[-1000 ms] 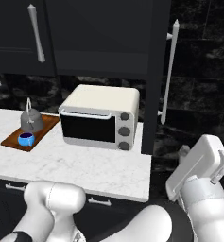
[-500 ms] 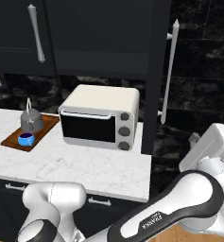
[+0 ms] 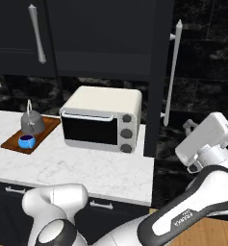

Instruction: Pick the kettle from the counter and place it on the tray. Then pick the mug from the cabinet and place it on the tray. Then close the cabinet doors.

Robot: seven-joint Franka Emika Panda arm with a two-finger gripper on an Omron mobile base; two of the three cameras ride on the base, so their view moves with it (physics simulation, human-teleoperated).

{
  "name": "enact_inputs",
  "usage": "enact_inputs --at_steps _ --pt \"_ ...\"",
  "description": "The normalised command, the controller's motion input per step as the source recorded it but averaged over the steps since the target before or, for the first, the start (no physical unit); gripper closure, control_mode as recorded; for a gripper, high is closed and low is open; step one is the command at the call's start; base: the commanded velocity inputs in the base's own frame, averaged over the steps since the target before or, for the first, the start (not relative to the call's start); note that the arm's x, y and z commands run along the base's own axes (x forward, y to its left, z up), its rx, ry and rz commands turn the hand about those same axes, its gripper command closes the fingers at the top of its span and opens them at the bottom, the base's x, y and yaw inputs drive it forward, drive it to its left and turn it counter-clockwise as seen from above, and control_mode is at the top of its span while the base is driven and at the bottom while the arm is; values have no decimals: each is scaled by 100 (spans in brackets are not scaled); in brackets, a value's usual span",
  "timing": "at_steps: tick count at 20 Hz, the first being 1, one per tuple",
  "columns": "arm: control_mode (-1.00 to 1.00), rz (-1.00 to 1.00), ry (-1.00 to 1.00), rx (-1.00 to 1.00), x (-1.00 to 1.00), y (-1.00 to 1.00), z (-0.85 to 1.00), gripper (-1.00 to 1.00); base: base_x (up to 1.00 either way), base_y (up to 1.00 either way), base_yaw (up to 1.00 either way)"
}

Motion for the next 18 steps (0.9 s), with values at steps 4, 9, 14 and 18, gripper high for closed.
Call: enact_inputs --at_steps 4,9,14,18 --pt "-100 15 -28 4 21 94 36 100 0 0 0" --pt "-100 10 -27 0 9 100 40 100 0 0 0" --pt "-100 1 -20 0 15 100 50 100 0 0 0" --pt "-100 0 -8 1 36 84 51 100 0 0 0"
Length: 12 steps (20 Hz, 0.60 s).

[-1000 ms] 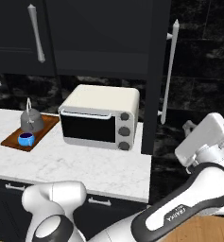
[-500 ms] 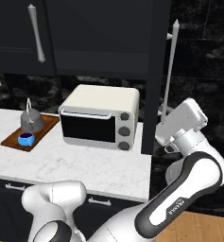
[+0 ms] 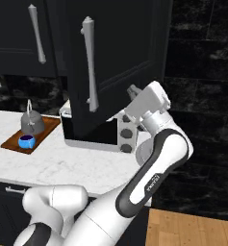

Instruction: Pick the kettle from the counter and place it on the tray. Then pick the mug from the cabinet and place it on the tray. Then close the cabinet doors.

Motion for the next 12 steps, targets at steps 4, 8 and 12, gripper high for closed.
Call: enact_inputs --at_steps 4,8,12 --pt "-100 -2 1 0 57 76 42 100 0 0 0" --pt "-100 -9 5 0 54 69 45 100 0 0 0" --pt "-100 -21 21 0 44 65 67 100 0 0 0"
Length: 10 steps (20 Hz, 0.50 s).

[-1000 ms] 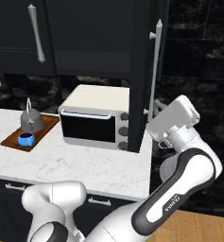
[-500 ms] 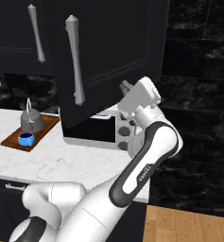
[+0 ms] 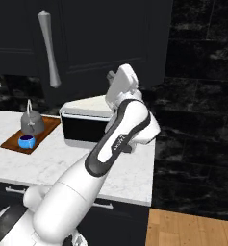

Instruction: Pick the kettle from the counter and place it on the tray. Then pick the mug from the cabinet and place it on the tray. Then close the cabinet doors.

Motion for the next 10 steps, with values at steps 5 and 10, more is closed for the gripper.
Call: enact_inputs --at_steps 5,10 --pt "-100 -30 37 -10 69 84 24 100 0 0 0" --pt "-100 -24 14 -1 100 75 0 100 0 0 0"
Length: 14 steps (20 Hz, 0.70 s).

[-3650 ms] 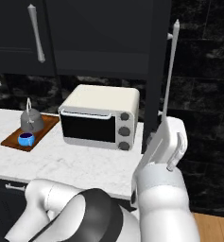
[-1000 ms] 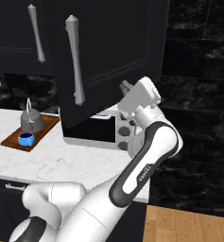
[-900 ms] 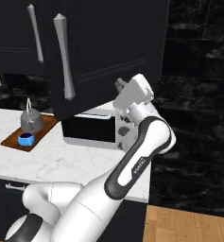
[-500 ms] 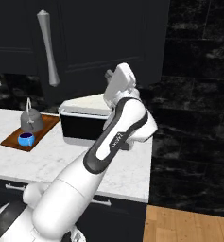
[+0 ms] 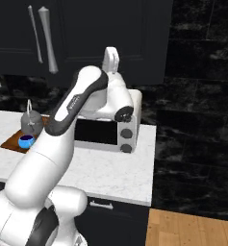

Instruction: Pick the kettle from the counter and place it on the tray. Then pick the mug from the cabinet and place it on the tray. Then close the cabinet doors.

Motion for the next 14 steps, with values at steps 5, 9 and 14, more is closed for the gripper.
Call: enact_inputs --at_steps 5,9,14 --pt "-100 -21 -1 0 100 59 -17 100 0 0 0" --pt "-100 -21 3 0 99 41 0 100 0 0 0" --pt "-100 -23 7 0 85 36 0 100 0 0 0"
